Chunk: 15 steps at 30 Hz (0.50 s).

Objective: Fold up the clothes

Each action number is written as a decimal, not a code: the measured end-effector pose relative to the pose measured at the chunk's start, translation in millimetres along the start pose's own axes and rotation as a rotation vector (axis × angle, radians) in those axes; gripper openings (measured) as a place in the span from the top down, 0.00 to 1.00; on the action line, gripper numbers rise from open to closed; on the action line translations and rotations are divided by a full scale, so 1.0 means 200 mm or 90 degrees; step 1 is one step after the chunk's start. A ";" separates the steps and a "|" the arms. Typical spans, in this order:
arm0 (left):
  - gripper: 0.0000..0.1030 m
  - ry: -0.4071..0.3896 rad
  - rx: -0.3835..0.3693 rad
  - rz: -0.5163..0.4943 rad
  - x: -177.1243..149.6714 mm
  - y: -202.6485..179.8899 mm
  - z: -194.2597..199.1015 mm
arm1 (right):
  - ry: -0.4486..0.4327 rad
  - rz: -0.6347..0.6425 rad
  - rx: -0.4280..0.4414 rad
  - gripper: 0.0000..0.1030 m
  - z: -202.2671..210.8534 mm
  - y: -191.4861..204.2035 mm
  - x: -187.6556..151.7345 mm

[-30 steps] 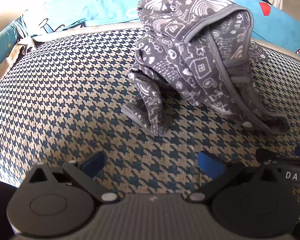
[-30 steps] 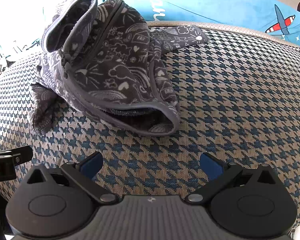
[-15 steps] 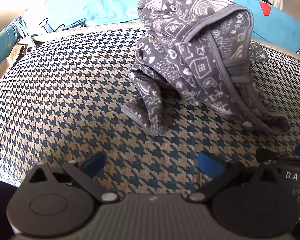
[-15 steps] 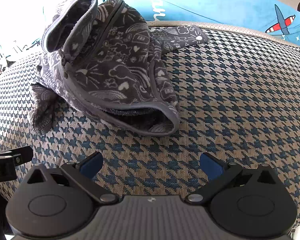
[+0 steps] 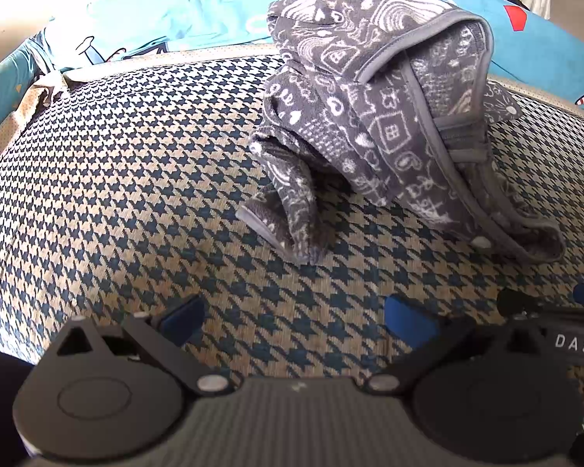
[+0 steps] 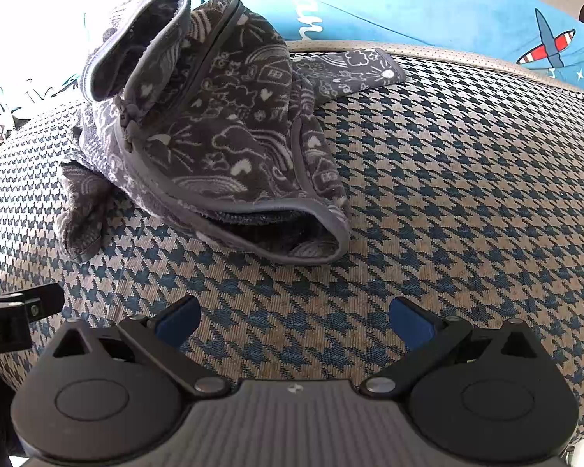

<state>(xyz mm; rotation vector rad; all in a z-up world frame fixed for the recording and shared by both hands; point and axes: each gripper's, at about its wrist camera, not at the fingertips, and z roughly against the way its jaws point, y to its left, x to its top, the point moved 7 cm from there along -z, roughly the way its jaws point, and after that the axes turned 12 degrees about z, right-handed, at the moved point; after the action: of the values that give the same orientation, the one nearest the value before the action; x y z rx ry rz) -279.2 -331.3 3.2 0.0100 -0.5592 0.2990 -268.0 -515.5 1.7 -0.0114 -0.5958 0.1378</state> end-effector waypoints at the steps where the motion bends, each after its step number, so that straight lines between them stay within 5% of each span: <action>1: 0.00 0.000 0.000 0.000 0.00 0.00 0.00 | 0.000 0.000 0.000 0.00 0.00 0.00 0.00; 15: 0.00 -0.003 0.000 -0.009 0.00 0.03 0.00 | -0.002 0.002 0.000 0.00 0.00 0.00 0.00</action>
<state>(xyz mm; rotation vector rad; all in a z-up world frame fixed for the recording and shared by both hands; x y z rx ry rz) -280.7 -326.3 2.8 0.0140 -0.5633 0.2857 -267.8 -515.1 2.0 -0.0122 -0.5992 0.1401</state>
